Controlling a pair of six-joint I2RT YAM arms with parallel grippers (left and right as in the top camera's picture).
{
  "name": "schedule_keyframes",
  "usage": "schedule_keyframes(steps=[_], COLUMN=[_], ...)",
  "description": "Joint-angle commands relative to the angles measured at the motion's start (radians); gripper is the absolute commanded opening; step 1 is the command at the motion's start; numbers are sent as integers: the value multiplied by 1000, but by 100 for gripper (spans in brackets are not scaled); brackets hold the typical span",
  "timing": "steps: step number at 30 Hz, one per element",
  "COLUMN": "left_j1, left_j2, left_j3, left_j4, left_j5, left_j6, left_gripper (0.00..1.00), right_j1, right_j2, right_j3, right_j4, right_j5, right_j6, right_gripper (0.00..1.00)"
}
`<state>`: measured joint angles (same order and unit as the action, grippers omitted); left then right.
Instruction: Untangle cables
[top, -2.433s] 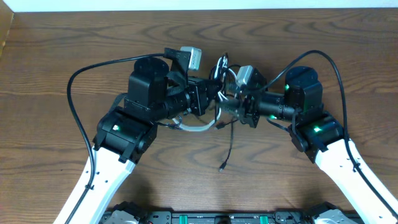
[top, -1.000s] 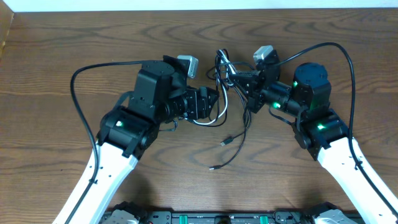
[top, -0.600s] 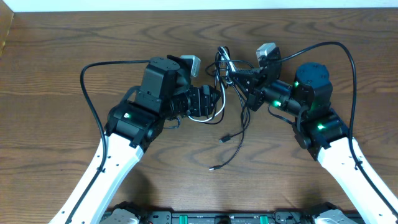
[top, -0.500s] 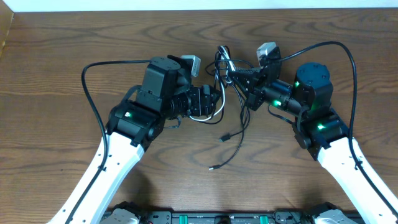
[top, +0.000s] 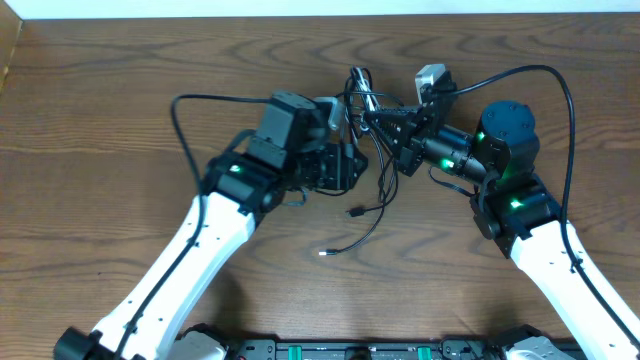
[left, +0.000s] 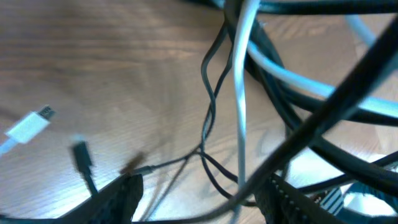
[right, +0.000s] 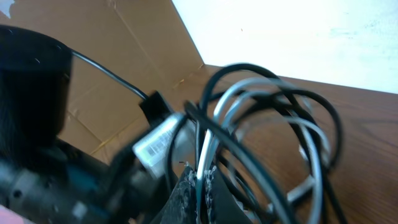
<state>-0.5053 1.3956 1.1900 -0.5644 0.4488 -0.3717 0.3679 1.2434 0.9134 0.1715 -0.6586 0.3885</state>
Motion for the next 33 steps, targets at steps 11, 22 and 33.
schedule_keyframes(steps=[11, 22, 33], left_j1=[-32, 65, 142], left_j2=[34, -13, -175], left_j3=[7, 7, 7], left_j4=[35, 33, 32], left_j5=[10, 3, -1], left_j6=[20, 26, 109], left_gripper=[8, 7, 8], right_j1=[-1, -64, -109], right_j2=[0, 0, 0], right_j3=[6, 6, 6], right_j4=[0, -181, -355], right_j5=[-21, 120, 248], right_j6=[15, 15, -73], right_gripper=[1, 1, 2])
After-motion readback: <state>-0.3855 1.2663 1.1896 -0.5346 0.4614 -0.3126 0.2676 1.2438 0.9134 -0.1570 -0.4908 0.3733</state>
